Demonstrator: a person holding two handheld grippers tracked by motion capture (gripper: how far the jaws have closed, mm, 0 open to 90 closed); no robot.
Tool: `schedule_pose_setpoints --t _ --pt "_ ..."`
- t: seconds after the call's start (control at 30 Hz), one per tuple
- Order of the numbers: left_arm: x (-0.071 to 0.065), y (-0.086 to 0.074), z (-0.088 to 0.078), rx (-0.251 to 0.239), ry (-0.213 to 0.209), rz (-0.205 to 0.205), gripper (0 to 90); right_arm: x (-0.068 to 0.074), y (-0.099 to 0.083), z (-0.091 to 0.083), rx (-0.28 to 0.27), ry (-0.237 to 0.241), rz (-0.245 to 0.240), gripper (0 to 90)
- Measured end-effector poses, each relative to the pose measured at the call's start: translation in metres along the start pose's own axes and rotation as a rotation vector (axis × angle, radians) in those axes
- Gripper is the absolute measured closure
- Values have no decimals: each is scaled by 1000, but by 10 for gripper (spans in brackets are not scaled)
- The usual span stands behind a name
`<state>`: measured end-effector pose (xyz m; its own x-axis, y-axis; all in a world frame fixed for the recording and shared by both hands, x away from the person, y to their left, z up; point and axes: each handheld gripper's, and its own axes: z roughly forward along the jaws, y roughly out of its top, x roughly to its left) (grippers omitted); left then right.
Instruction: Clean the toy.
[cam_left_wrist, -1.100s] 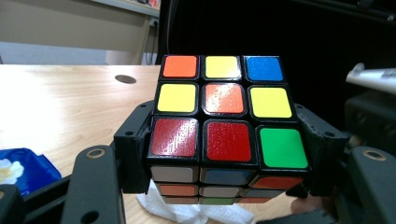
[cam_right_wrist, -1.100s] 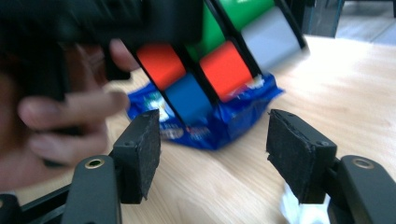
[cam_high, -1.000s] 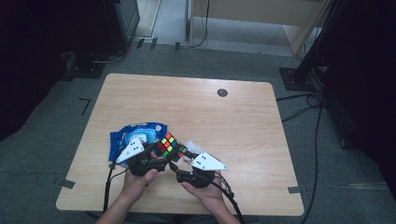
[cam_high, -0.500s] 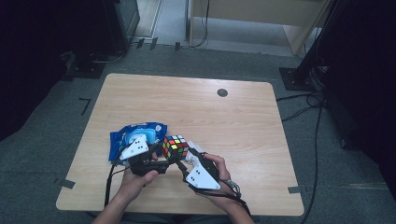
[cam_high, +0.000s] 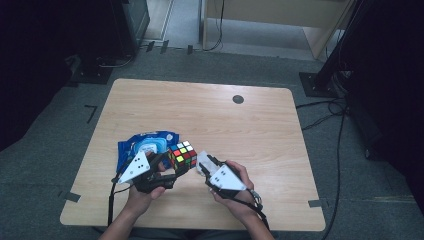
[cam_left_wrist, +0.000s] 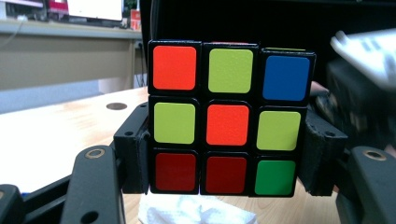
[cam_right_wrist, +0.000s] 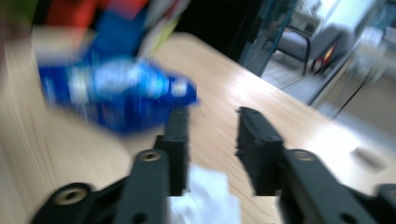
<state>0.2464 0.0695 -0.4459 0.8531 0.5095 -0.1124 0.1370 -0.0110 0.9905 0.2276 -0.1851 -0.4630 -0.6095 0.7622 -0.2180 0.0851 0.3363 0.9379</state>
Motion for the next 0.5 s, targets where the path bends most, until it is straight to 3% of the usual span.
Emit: schedule_pose_setpoints --t 0.03,0.1,0.17,0.3,0.4,0.5 --pt "-1 -1 0 -2 -9 8 339 -7 4 -3 -36 2 133 760" --pt "-3 -3 2 -4 -25 19 339 -16 8 -8 -99 63 313 820" --pt "-7 -4 3 2 -26 43 339 -20 12 -9 -103 109 388 824" --pt "-11 -6 7 33 -30 63 339 -19 13 -11 -118 162 429 815" --pt "-14 -9 11 66 -50 80 338 -18 15 -12 -132 181 394 827" --pt "-16 -9 13 84 -59 86 338 -16 15 -13 -129 172 354 868"
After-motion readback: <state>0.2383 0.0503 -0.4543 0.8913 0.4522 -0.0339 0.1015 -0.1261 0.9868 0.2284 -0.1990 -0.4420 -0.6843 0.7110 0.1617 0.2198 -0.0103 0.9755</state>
